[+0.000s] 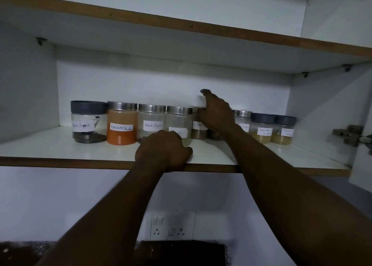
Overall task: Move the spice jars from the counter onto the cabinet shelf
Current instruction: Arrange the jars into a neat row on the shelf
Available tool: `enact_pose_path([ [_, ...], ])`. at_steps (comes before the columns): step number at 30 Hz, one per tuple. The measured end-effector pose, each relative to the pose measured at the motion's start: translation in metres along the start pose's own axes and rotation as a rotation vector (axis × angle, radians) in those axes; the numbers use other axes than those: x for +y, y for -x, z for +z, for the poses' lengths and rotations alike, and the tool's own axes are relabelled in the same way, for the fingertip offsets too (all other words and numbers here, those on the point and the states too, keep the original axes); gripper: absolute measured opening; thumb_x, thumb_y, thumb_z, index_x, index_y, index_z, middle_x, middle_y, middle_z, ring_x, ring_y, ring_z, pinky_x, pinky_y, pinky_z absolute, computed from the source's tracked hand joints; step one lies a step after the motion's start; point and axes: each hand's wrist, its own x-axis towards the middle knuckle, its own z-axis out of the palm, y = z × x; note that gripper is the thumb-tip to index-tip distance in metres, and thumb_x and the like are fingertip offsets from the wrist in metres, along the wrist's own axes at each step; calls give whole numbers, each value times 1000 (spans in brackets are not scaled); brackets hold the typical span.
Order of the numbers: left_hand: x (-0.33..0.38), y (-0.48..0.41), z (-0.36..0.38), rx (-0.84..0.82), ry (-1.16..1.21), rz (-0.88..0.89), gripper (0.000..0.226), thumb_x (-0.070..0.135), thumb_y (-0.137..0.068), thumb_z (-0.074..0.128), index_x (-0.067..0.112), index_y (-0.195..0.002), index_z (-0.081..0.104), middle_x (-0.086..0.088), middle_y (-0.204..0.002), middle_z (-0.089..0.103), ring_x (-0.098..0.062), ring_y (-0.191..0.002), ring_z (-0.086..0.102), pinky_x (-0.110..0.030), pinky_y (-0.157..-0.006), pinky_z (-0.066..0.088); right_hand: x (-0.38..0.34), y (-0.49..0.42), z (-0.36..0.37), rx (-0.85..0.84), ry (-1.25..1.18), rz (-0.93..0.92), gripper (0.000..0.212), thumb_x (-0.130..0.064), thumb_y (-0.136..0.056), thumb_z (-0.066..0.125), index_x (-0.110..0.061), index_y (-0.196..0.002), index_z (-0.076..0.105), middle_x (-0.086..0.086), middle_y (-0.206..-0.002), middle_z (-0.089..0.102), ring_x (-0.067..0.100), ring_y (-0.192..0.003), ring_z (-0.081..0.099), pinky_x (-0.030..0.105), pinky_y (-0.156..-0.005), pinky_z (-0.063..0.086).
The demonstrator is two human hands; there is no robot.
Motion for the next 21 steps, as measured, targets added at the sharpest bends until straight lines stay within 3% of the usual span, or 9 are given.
enact_pose_path([
  [4, 1, 2, -1, -5, 8, -14, 41, 65, -80, 52, 25, -83, 61, 2, -76, 58, -21, -79, 62, -40, -78, 58, -32, 5, -16, 148, -195, -67, 42, -46, -98, 60, -24, -134, 58, -2, -136, 65, 21, -118, 63, 38, -99, 49],
  [7, 1, 3, -2, 5, -13, -5, 49, 66, -82, 50, 22, -94, 68, -5, -90, 67, -23, -85, 63, -41, -82, 57, -58, 7, -21, -5, -166, -177, 40, -59, -91, 61, -28, -115, 66, -8, -115, 72, 16, -102, 65, 34, -86, 52],
  [10, -9, 5, -5, -49, -43, 30, 59, 71, -86, 46, 23, -110, 71, -5, -107, 72, -23, -94, 65, -40, -86, 56, -70, 6, -14, -150, 82, -256, 44, -59, -85, 66, -28, -117, 65, -4, -114, 71, 21, -101, 64, 35, -78, 49],
  [12, -28, 7, -10, -68, -65, 29, 65, 76, -86, 40, 26, -114, 70, -4, -112, 72, -21, -99, 66, -38, -87, 55, -68, 4, -8, -122, 135, -260, 43, -54, -85, 68, -28, -118, 64, -3, -116, 70, 24, -101, 64, 35, -77, 47],
  [16, -60, 12, -19, -129, -134, 30, 78, 80, -82, 23, 42, -144, 53, -1, -146, 58, -24, -129, 55, -43, -105, 47, -58, 0, 4, -92, 119, -236, 42, -54, -87, 68, -29, -120, 64, -3, -117, 71, 24, -100, 65, 33, -73, 43],
  [21, -60, 10, -18, -97, -84, 12, 76, 81, -79, 28, 44, -140, 56, 0, -138, 63, -22, -123, 58, -41, -101, 50, -50, -11, 21, -120, 122, -138, 39, -51, -88, 68, -32, -122, 61, -1, -117, 72, 25, -101, 65, 36, -75, 50],
])
